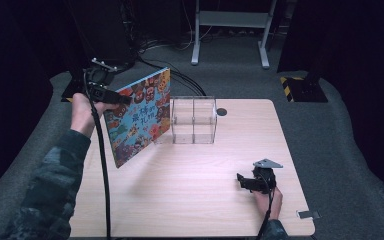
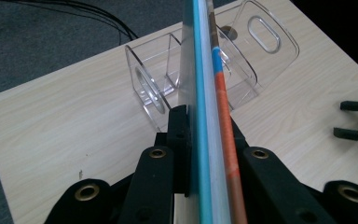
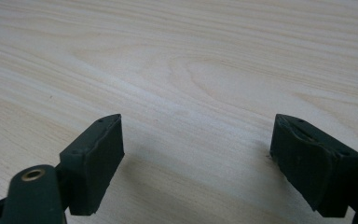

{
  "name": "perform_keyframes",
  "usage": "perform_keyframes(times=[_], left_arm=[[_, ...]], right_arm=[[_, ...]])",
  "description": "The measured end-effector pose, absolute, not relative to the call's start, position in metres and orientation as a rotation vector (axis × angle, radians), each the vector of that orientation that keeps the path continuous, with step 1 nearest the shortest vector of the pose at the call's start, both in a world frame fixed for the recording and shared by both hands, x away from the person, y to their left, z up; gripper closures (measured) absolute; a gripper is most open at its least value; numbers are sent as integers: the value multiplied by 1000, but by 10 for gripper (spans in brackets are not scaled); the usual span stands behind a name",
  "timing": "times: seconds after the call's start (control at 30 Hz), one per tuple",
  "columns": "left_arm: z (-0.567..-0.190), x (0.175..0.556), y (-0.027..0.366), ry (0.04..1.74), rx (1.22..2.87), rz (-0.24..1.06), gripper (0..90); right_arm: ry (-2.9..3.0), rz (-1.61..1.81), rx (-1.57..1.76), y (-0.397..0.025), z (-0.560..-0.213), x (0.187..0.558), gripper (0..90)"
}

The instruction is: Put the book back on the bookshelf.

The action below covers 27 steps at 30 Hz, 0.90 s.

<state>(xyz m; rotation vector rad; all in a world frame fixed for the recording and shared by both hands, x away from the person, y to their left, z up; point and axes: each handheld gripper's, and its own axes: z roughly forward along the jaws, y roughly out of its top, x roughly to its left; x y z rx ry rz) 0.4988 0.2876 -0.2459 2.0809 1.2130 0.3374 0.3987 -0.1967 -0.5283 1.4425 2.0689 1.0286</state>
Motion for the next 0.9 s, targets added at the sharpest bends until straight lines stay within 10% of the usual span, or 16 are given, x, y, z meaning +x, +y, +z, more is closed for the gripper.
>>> perform_keyframes(times=[0.9], left_arm=[[-276,504,267,1262,1929,466,800]], right_arm=[[2085,1018,1437,-197,-528,398,169]])
